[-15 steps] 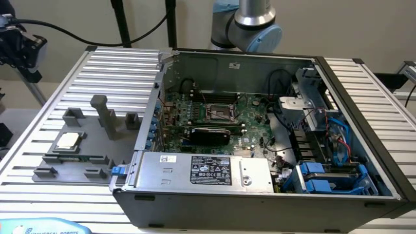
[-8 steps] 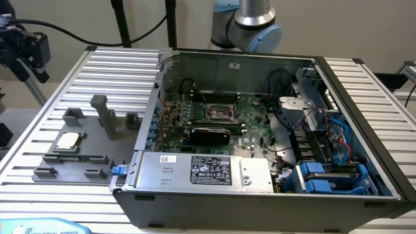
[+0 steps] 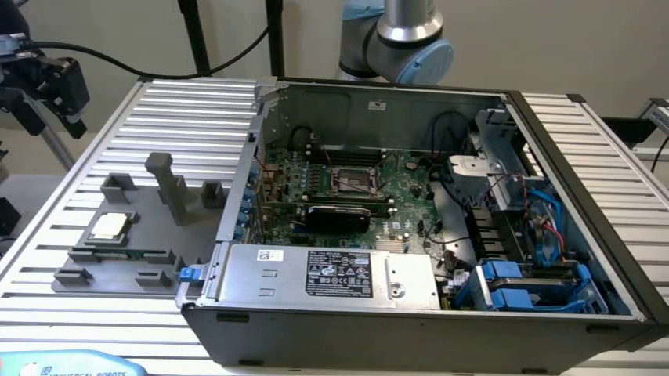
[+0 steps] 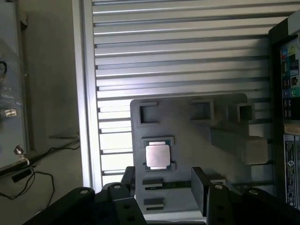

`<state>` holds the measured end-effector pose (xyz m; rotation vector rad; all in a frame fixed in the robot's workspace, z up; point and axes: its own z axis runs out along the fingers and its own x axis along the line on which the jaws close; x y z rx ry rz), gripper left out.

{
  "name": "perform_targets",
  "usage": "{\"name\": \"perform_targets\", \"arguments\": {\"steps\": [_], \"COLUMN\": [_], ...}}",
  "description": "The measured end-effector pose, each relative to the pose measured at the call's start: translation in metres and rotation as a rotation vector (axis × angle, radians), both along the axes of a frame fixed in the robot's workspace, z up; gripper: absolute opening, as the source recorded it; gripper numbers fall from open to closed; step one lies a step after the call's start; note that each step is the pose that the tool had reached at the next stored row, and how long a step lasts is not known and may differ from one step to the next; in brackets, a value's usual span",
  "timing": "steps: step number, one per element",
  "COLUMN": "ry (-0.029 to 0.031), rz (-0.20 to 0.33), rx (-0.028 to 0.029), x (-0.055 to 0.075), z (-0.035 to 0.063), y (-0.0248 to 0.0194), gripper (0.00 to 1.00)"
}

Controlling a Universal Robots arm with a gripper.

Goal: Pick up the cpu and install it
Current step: 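Pick up the cpu and move it towards the insertion slot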

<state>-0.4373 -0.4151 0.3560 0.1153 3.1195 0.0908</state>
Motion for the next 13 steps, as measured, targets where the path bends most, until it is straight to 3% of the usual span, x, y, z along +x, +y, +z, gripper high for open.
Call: {"name": "perform_targets", "arguments": {"steps": [13], "ry": [0.0001], "rz": [-0.003], "rx": [0.0000], "x": [0.000], "z": [-0.0237], "y": [-0.0037], "gripper": [0.60]}}
